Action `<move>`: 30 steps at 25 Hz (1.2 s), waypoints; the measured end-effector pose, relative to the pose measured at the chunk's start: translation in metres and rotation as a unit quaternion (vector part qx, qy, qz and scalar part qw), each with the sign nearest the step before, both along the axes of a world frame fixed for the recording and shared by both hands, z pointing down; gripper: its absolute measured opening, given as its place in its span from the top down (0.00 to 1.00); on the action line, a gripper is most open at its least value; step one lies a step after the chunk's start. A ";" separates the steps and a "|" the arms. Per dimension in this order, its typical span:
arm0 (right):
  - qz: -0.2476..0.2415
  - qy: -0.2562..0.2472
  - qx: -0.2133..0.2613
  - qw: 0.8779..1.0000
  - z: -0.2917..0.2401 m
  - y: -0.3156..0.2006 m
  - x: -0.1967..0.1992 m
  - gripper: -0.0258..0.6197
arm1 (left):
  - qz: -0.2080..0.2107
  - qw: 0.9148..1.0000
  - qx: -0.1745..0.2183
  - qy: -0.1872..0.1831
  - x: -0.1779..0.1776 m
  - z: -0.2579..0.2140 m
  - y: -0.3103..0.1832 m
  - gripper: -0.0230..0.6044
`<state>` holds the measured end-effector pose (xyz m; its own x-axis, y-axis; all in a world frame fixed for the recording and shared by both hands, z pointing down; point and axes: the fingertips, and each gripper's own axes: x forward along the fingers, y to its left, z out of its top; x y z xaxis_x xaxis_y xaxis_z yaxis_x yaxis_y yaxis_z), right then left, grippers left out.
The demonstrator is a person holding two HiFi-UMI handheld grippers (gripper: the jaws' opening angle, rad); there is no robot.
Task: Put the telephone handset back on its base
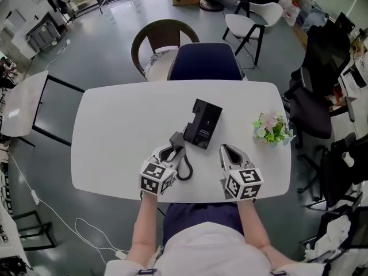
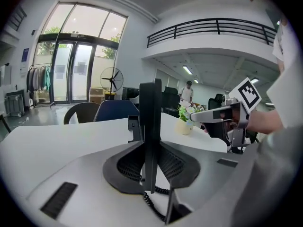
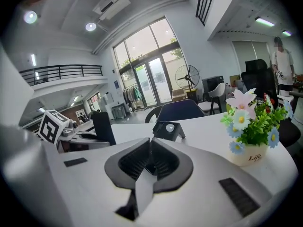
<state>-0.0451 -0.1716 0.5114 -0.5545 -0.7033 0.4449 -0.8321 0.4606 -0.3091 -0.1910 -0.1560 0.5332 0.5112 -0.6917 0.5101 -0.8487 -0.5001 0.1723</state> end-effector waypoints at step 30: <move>0.057 -0.003 -0.051 0.997 0.029 0.002 0.016 0.90 | 0.171 0.973 -0.151 0.025 0.022 0.034 -0.081 0.83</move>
